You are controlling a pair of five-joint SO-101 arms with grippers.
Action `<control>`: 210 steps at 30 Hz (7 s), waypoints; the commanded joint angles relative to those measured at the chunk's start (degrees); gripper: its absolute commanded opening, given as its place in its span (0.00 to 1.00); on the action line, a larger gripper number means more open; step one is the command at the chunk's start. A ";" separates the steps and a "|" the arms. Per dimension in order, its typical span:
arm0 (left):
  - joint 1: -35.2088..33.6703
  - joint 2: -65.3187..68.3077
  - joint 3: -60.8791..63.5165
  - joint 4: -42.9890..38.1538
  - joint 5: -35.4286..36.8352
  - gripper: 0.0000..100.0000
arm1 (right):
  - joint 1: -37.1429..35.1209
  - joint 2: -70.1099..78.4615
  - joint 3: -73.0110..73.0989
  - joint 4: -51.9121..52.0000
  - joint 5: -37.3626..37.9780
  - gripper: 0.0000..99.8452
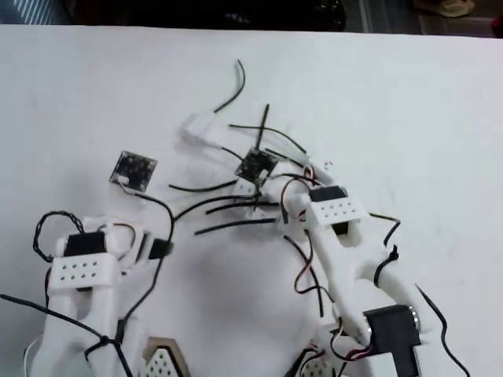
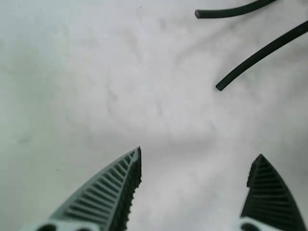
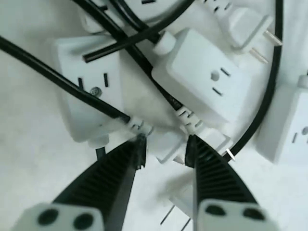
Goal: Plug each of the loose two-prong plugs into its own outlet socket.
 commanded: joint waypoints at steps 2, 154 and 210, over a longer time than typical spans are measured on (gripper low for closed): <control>-0.57 -1.10 0.00 -0.97 0.18 0.34 | -1.27 -4.09 -0.97 4.18 0.53 0.20; 21.76 -20.09 -15.38 8.00 21.01 0.34 | -27.03 -49.63 18.55 -7.78 -52.48 0.02; 40.04 52.35 -50.37 -14.77 -8.53 0.43 | 22.46 -49.01 17.93 -23.52 -58.90 0.02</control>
